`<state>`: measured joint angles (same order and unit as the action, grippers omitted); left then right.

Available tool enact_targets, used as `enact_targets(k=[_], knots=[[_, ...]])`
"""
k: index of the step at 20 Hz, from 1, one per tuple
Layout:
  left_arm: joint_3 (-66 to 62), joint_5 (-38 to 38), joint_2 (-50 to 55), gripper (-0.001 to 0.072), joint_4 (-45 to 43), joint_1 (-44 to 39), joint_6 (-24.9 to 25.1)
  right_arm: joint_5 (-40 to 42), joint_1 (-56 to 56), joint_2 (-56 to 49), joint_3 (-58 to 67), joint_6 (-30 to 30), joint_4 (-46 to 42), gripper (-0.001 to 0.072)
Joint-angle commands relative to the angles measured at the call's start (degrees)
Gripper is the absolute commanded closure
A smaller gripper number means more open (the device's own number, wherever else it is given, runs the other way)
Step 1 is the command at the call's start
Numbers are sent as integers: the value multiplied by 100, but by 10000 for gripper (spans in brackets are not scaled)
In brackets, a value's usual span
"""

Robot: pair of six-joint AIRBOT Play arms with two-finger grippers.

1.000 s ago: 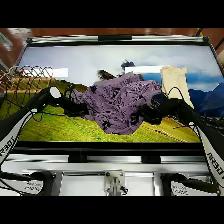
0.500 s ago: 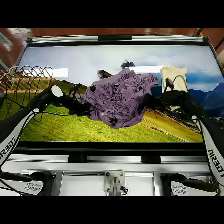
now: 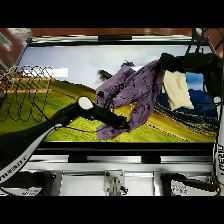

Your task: Fold the shirts.

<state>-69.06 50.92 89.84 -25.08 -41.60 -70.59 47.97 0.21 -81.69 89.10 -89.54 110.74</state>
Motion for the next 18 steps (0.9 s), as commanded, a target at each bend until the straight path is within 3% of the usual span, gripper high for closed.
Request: enact_targets(k=[1, 2, 3, 7, 10, 12, 16, 18], knots=[[-111, -946, 2, 470, 501, -605, 181, 911, -11, 2, 756, -306, -684, 645], [-212, -769, -9, 147, 498, -505, 330, 1167, -11, 2, 887, -319, -907, 646], [-341, -485, -13, 49, 479, -337, 455, 1373, -9, 2, 986, -380, -1003, 646], [-1064, 813, -61, 52, -177, 935, 468, 1891, -9, 0, 1088, -483, -1038, 645], [-1486, 1296, -72, 50, -1429, 1987, 57, 2509, -9, 2, 1088, -566, -1034, 645], [-1508, 1587, -48, 38, -1814, 2531, -68, 2848, -9, 2, 1088, -564, -1027, 645], [-1504, 2033, 205, 42, -2050, 2791, -470, 3051, 31, 0, 1086, -498, -365, 645], [-1530, 1941, 140, 85, -2041, 2754, -476, 3145, 286, 0, 1086, -455, -24, 646]])
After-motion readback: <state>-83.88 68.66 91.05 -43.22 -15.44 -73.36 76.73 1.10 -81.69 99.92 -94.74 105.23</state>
